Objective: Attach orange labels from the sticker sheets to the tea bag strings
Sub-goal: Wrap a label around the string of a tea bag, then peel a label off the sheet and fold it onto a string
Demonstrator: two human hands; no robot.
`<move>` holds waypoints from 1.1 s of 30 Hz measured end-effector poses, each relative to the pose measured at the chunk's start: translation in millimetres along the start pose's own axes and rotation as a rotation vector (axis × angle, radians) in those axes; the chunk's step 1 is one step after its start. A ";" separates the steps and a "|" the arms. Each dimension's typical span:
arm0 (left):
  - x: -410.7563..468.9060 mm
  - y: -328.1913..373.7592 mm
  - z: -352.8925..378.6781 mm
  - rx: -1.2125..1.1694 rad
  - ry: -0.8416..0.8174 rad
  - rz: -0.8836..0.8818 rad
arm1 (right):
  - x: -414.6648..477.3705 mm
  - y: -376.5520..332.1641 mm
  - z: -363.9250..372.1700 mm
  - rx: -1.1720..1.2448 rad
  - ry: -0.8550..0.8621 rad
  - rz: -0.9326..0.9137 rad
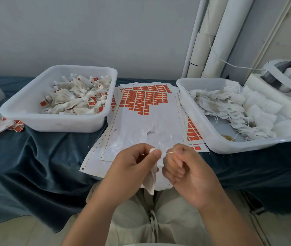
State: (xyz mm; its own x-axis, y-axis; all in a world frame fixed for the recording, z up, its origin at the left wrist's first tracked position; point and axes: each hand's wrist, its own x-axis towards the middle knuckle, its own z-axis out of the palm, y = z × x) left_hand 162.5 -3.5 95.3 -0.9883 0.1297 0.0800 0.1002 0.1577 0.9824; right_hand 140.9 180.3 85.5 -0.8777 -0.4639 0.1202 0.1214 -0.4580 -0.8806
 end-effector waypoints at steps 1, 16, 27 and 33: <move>-0.6 0.2 1.3 -0.002 -0.005 0.017 | 0.7 1.3 0.9 -0.017 0.004 -0.034; 48.9 -77.7 42.4 1.092 -0.009 0.316 | -15.7 -47.3 -35.0 -0.144 0.360 -0.241; -1.8 -52.2 -50.9 1.022 -0.290 0.671 | -15.1 -46.2 -65.7 -0.405 0.511 -0.087; -40.2 -42.9 -106.7 1.005 -0.655 -0.004 | -10.6 -28.4 -49.3 -0.530 0.483 0.100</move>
State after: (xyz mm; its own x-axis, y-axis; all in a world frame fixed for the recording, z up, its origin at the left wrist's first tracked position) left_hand 185.6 -119.9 68.0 -0.7718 0.5547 -0.3107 0.4300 0.8154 0.3875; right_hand 123.9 235.7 86.6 -0.9959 -0.0413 -0.0808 0.0784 0.0554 -0.9954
